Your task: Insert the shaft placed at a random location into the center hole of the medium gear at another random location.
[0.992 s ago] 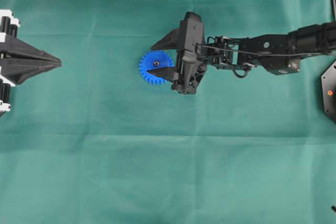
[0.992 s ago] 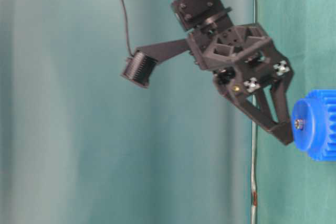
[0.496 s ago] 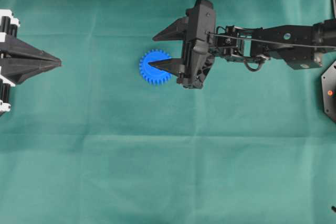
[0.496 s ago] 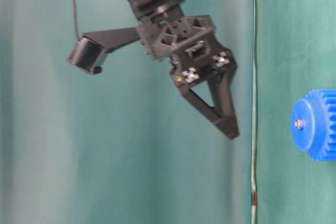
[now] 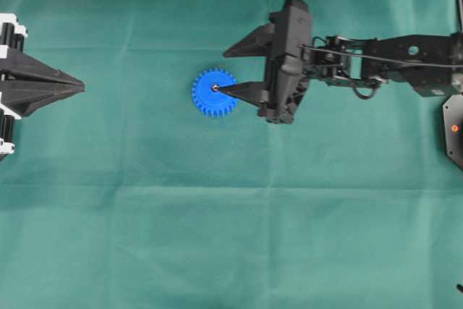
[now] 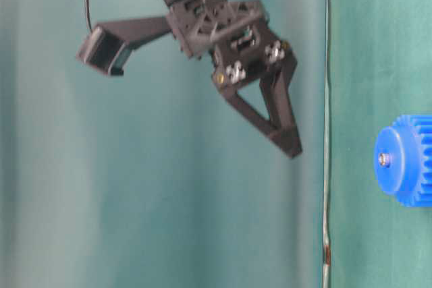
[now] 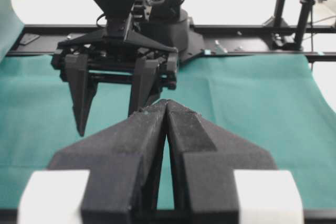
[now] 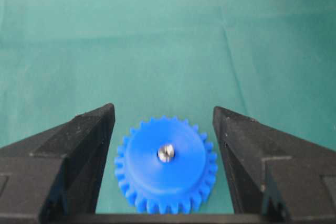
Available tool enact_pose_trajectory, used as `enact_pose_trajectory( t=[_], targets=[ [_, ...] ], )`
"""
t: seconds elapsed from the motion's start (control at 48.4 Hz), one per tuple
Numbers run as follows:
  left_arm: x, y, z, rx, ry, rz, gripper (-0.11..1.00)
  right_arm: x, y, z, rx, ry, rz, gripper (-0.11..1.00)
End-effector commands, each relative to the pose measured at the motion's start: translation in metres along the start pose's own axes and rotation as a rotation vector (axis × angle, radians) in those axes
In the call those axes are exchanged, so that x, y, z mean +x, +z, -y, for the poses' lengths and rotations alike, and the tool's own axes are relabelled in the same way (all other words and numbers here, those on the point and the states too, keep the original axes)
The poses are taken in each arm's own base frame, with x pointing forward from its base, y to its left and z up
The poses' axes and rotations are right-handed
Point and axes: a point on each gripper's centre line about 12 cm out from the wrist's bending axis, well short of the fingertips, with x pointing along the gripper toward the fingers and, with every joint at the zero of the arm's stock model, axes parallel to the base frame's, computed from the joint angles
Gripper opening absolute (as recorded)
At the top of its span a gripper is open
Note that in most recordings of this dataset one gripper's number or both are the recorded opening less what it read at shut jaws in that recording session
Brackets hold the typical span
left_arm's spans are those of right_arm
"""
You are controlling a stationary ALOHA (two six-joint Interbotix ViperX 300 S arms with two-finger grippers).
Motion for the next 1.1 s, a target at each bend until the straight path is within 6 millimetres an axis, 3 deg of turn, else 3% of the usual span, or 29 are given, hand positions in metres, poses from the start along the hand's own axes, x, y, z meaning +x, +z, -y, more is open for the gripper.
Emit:
enact_pose_trajectory(
  t=[0.0, 0.62, 1.075],
  targets=[
    [0.003, 0.008, 0.000, 0.000, 0.001, 0.018, 0.00, -0.013, 0.011, -0.001, 0.005, 0.003, 0.041, 0.75],
    [0.003, 0.007, 0.000, 0.000, 0.001, 0.017, 0.00, -0.057, -0.014, 0.000, 0.011, 0.002, 0.018, 0.75],
    [0.003, 0.007, 0.000, 0.000, 0.001, 0.017, 0.00, -0.060, -0.017, 0.000, 0.013, 0.002, 0.011, 0.75]
  ],
)
